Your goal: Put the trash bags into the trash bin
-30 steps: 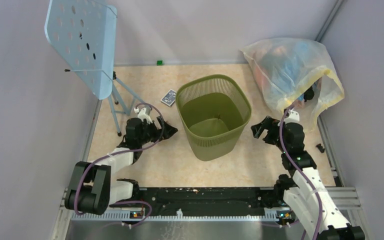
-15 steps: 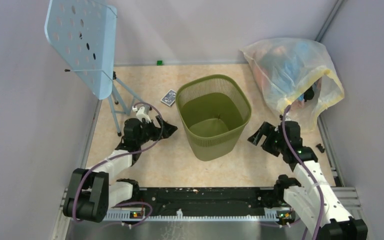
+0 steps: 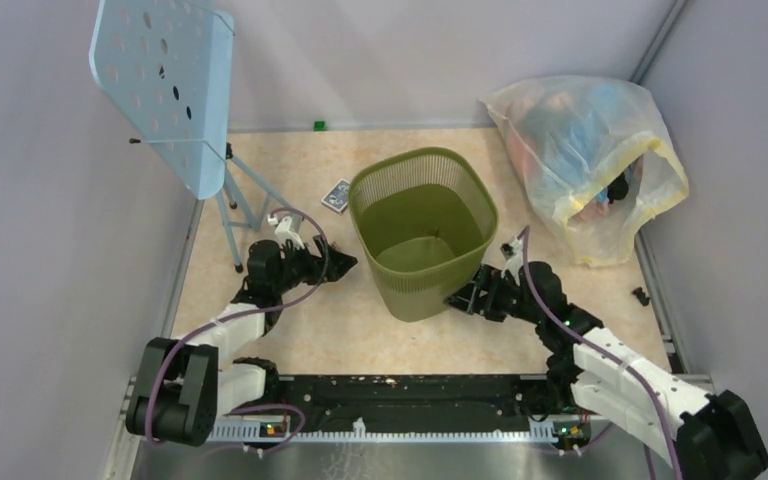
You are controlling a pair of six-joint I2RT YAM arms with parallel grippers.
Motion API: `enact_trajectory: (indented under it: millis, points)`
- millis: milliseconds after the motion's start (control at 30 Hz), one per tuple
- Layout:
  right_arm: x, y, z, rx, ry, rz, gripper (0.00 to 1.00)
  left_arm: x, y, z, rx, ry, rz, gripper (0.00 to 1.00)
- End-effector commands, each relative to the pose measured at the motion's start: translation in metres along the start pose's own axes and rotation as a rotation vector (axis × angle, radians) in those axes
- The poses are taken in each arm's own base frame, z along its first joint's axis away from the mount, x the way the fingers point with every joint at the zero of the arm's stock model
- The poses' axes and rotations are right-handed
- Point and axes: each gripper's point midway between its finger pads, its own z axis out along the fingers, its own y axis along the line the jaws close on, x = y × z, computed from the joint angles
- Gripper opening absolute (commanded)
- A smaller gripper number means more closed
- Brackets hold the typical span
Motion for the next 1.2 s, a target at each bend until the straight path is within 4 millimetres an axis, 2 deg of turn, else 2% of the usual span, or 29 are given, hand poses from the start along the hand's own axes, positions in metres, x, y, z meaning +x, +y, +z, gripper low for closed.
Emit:
enact_trajectory:
  millis: [0, 133, 367, 467, 533, 633, 767, 833, 933, 1067, 1167]
  points:
    - [-0.047, 0.07, 0.013, -0.212, -0.224, -0.009, 0.81, -0.011, -0.013, -0.002, 0.057, -0.051, 0.065, 0.99]
    - [-0.083, 0.089, 0.039, -0.217, -0.329, -0.016, 0.82, -0.012, -0.008, -0.003, 0.024, -0.061, 0.067, 0.99]
    - [-0.139, 0.1, 0.113, -0.178, -0.335, 0.026, 0.84, -0.011, -0.004, -0.002, 0.008, -0.059, 0.068, 0.99]
    - [-0.157, 0.092, 0.133, -0.167, -0.325, 0.033, 0.84, -0.009, -0.003, -0.001, 0.01, -0.049, 0.065, 0.99]
    - [-0.161, 0.078, 0.137, -0.117, -0.295, 0.035, 0.84, -0.009, -0.005, 0.0, 0.022, -0.049, 0.07, 0.99]
    - [-0.164, 0.056, 0.114, -0.041, -0.337, -0.004, 0.84, -0.008, -0.008, 0.0, 0.041, -0.05, 0.071, 0.99]
    - [-0.167, 0.036, 0.067, 0.017, -0.387, -0.076, 0.83, -0.006, -0.015, 0.003, 0.07, -0.044, 0.072, 0.99]
    - [-0.172, 0.022, 0.045, 0.123, -0.402, -0.098, 0.8, -0.003, -0.021, 0.006, 0.088, -0.039, 0.071, 0.99]
    - [-0.191, -0.002, 0.001, 0.314, -0.477, -0.087, 0.75, 0.007, -0.039, 0.013, 0.122, -0.023, 0.117, 0.99]
    - [-0.22, -0.006, -0.061, 0.41, -0.596, -0.113, 0.65, 0.016, -0.057, 0.022, 0.126, -0.01, 0.197, 0.99]
    - [-0.238, -0.012, -0.092, 0.466, -0.663, -0.107, 0.6, 0.018, -0.061, 0.022, 0.138, -0.003, 0.207, 0.99]
